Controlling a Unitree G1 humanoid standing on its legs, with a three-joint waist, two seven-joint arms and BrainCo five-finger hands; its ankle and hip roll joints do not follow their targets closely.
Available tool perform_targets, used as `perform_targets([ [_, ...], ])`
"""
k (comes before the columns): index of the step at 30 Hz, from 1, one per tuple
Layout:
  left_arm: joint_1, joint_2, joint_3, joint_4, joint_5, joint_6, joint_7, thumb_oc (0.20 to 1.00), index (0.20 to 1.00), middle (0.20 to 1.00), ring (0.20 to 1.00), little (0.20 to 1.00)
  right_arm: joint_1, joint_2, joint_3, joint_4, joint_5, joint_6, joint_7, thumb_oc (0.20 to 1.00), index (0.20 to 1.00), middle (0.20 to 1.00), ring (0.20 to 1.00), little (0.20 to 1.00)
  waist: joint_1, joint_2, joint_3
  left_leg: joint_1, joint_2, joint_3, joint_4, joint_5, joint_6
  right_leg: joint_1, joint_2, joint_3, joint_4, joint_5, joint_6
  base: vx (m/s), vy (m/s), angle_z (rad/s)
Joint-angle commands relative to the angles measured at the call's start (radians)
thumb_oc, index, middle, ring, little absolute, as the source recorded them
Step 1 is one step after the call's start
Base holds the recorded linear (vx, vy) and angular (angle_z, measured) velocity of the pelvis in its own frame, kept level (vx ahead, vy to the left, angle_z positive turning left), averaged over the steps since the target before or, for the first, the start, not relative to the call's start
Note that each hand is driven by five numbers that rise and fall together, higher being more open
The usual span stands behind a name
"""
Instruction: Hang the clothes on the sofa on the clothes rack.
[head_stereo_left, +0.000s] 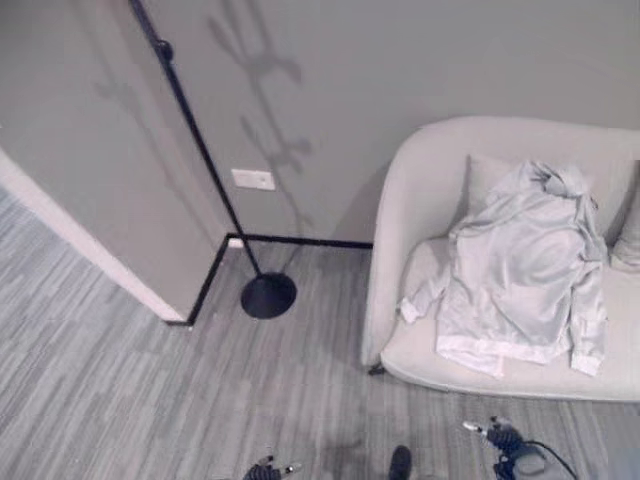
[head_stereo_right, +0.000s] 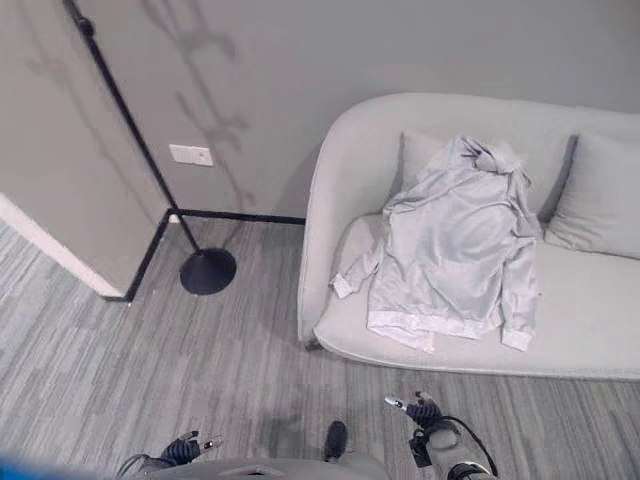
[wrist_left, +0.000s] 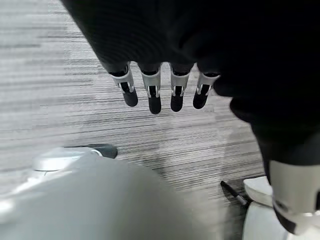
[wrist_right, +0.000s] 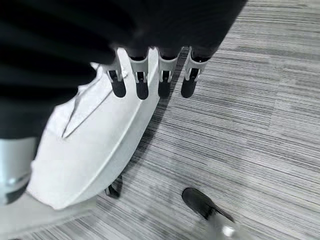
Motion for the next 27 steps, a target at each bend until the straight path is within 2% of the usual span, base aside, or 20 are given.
perform_targets([
  [1, -0.044, 0.025, -0.037, 0.0, -0.027, -0.031, 0.015, 1.0, 1.0, 1.0, 1.0, 1.0, 0.004, 0.005, -0.003, 0.033, 0.0, -0.016, -0.004, 1.0, 1.0, 1.0, 1.0, 1.0, 0.02, -0.023, 0.01, -0.007, -0.003, -0.003, 0.042, 0.25, 0.088, -0.035, -0.051, 0.011, -0.036, -0.05, 0.175, 0.14, -0.178, 0.15],
  [2, -0.048, 0.024, -0.044, -0.004, -0.029, -0.032, 0.016, 1.0, 1.0, 1.0, 1.0, 1.0, -0.004, -0.002, -0.001, 0.038, 0.001, -0.016, -0.006, 1.0, 1.0, 1.0, 1.0, 1.0, 0.027, -0.038, 0.026, -0.062, 0.015, 0.066, 0.106, 0.247, 0.112, -0.006, -0.055, 0.009, -0.036, -0.072, 0.161, 0.09, -0.123, -0.12],
  [3, -0.048, 0.024, -0.044, -0.004, -0.029, -0.032, 0.016, 1.0, 1.0, 1.0, 1.0, 1.0, -0.004, -0.002, -0.001, 0.039, 0.001, -0.016, -0.006, 1.0, 1.0, 1.0, 1.0, 1.0, 0.028, -0.037, 0.026, -0.063, 0.015, 0.066, 0.109, 0.245, 0.112, -0.006, -0.055, 0.009, -0.036, -0.072, 0.161, 0.12, -0.113, -0.03],
  [4, -0.05, 0.021, -0.048, -0.004, -0.032, -0.031, 0.014, 1.0, 1.0, 1.0, 1.0, 1.0, -0.006, -0.006, 0.0, 0.041, 0.004, -0.016, -0.007, 1.0, 1.0, 1.0, 1.0, 1.0, 0.032, -0.039, 0.03, -0.084, 0.012, 0.093, 0.102, 0.215, 0.122, 0.005, -0.057, 0.011, -0.036, -0.08, 0.161, 0.09, -0.052, 0.1],
  [6, -0.049, 0.013, -0.054, -0.004, -0.032, -0.028, 0.013, 1.0, 1.0, 1.0, 1.0, 1.0, -0.01, -0.009, 0.004, 0.037, 0.011, -0.017, -0.009, 1.0, 1.0, 1.0, 1.0, 1.0, 0.04, -0.048, 0.032, -0.133, -0.046, 0.105, 0.054, 0.115, 0.147, 0.013, -0.065, 0.017, -0.036, -0.09, 0.168, 0.15, -0.047, 0.03],
  [7, -0.046, 0.009, -0.056, 0.006, -0.028, -0.027, 0.013, 1.0, 1.0, 1.0, 1.0, 1.0, -0.013, -0.01, 0.011, 0.031, 0.01, -0.02, -0.01, 1.0, 1.0, 1.0, 1.0, 1.0, 0.055, -0.04, 0.032, -0.163, -0.115, 0.088, -0.038, 0.094, 0.162, 0.017, -0.054, 0.024, -0.036, -0.097, 0.177, 0.12, -0.008, -0.13],
  [10, -0.043, 0.006, -0.056, 0.012, -0.027, -0.026, 0.012, 1.0, 1.0, 1.0, 1.0, 1.0, -0.016, -0.008, 0.014, 0.028, 0.009, -0.019, -0.01, 1.0, 1.0, 1.0, 1.0, 1.0, 0.061, -0.032, 0.028, -0.169, -0.135, 0.078, -0.109, 0.119, 0.165, 0.022, -0.044, 0.024, -0.036, -0.102, 0.179, 0.08, 0.019, -0.02],
  [11, -0.036, 0.003, -0.056, 0.026, -0.018, -0.025, 0.009, 1.0, 1.0, 1.0, 1.0, 1.0, -0.015, -0.007, 0.014, 0.028, 0.008, -0.02, -0.012, 1.0, 1.0, 1.0, 1.0, 1.0, 0.065, -0.017, 0.022, -0.159, -0.146, 0.095, -0.199, 0.152, 0.172, 0.034, -0.022, 0.025, -0.036, -0.117, 0.177, 0.09, 0.04, 0.03],
  [12, -0.033, 0.004, -0.055, 0.033, -0.012, -0.024, 0.01, 1.0, 1.0, 1.0, 1.0, 1.0, -0.012, -0.003, 0.014, 0.023, 0.005, -0.021, -0.014, 1.0, 1.0, 1.0, 1.0, 1.0, 0.062, -0.015, 0.018, -0.151, -0.144, 0.101, -0.215, 0.166, 0.171, 0.039, -0.018, 0.026, -0.036, -0.122, 0.176, 0.13, 0.057, -0.02],
  [15, -0.017, 0.007, -0.051, 0.04, -0.006, -0.02, 0.006, 1.0, 1.0, 1.0, 1.0, 1.0, 0.005, 0.01, 0.019, 0.027, -0.005, -0.018, -0.012, 1.0, 1.0, 1.0, 1.0, 1.0, 0.057, -0.013, -0.012, -0.1, -0.15, 0.1, -0.282, 0.182, 0.171, 0.048, -0.007, 0.034, -0.036, -0.126, 0.174, 0.12, 0.051, -0.14],
  [18, -0.011, 0.013, -0.045, 0.043, -0.001, -0.017, 0.006, 1.0, 1.0, 1.0, 1.0, 1.0, 0.013, 0.025, 0.025, 0.035, -0.014, -0.013, -0.008, 1.0, 1.0, 1.0, 1.0, 1.0, 0.056, -0.016, -0.034, -0.069, -0.15, 0.113, -0.293, 0.172, 0.171, 0.063, -0.015, 0.039, -0.036, -0.127, 0.176, 0.09, 0.066, -0.09],
  [27, -0.006, 0.013, -0.049, 0.036, 0.002, -0.015, 0.005, 1.0, 1.0, 1.0, 1.0, 1.0, 0.021, 0.037, 0.036, 0.04, -0.03, -0.008, -0.005, 1.0, 1.0, 1.0, 1.0, 1.0, 0.065, -0.023, -0.043, -0.03, -0.149, 0.119, -0.293, 0.147, 0.175, 0.084, -0.03, 0.039, -0.036, -0.122, 0.187, 0.02, 0.05, 0.04],
])
